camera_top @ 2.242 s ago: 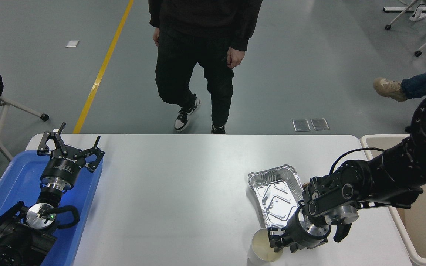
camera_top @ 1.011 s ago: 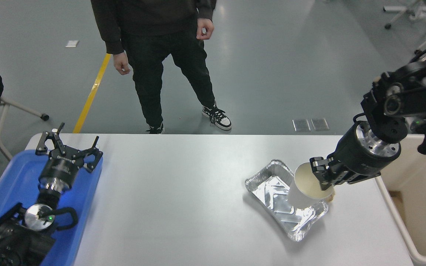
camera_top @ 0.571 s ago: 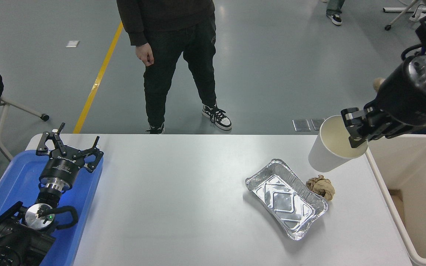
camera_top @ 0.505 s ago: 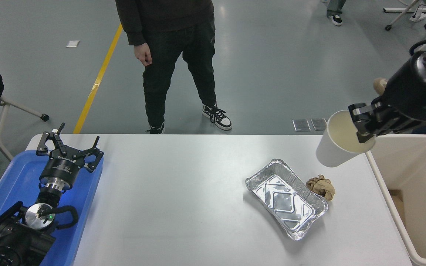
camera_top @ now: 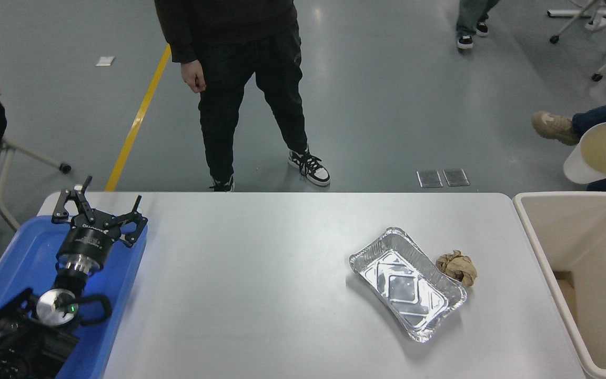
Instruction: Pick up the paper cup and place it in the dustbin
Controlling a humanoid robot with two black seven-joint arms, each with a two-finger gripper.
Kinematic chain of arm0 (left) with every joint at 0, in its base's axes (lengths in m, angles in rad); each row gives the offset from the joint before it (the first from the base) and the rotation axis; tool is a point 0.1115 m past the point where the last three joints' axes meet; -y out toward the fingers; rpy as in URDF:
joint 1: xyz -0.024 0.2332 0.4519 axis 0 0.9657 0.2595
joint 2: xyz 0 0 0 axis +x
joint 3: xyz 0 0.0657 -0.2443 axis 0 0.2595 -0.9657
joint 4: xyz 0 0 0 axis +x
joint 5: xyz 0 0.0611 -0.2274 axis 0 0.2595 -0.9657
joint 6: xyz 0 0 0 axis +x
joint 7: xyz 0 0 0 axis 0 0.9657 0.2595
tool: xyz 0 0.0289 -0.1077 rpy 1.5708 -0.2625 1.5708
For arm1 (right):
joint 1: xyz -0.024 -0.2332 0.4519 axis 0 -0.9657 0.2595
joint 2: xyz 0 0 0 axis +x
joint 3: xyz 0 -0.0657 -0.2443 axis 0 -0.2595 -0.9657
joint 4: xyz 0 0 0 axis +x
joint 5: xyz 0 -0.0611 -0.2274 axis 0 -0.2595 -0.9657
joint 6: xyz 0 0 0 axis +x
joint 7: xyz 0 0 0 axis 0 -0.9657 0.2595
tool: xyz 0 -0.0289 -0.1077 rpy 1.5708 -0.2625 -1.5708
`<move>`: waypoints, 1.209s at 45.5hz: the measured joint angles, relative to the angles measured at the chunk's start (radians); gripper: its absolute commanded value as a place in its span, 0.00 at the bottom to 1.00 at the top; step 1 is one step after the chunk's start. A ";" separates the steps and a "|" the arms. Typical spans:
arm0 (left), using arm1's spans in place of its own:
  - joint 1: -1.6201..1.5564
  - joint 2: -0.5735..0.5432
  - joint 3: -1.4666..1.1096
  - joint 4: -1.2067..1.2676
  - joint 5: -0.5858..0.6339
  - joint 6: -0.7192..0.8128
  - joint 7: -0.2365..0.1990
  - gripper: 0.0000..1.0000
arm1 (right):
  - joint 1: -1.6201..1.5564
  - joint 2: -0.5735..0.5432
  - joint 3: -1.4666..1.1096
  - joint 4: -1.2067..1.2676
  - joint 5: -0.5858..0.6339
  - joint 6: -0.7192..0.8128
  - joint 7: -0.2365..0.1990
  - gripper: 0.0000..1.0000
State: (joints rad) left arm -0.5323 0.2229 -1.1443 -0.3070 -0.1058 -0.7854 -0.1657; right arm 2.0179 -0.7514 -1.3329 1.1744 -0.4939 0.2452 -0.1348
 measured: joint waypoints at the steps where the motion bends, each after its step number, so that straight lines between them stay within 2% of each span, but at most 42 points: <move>1: 0.000 0.000 0.000 0.000 0.000 0.000 0.000 0.99 | -0.034 -0.005 0.007 -0.017 0.000 -0.025 0.000 0.00; 11: -0.001 0.000 0.000 0.000 0.000 0.000 0.000 0.99 | -0.446 -0.021 0.185 -0.243 0.062 -0.258 0.000 0.00; 18: -0.001 0.000 0.000 0.000 0.000 0.000 0.000 0.99 | -0.718 0.025 0.345 -0.416 0.145 -0.352 0.000 0.00; 34: -0.001 0.000 0.000 0.000 0.000 0.000 0.000 0.99 | -1.093 0.180 0.684 -0.702 0.332 -0.422 -0.012 0.00; 55: -0.002 0.000 0.000 0.000 0.000 0.000 0.000 0.99 | -1.239 0.280 0.795 -0.782 0.387 -0.472 -0.021 0.00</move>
State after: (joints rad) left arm -0.5345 0.2224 -1.1444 -0.3068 -0.1058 -0.7854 -0.1657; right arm 0.7787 -0.4713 -0.5378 0.3923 -0.1073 -0.2269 -0.1555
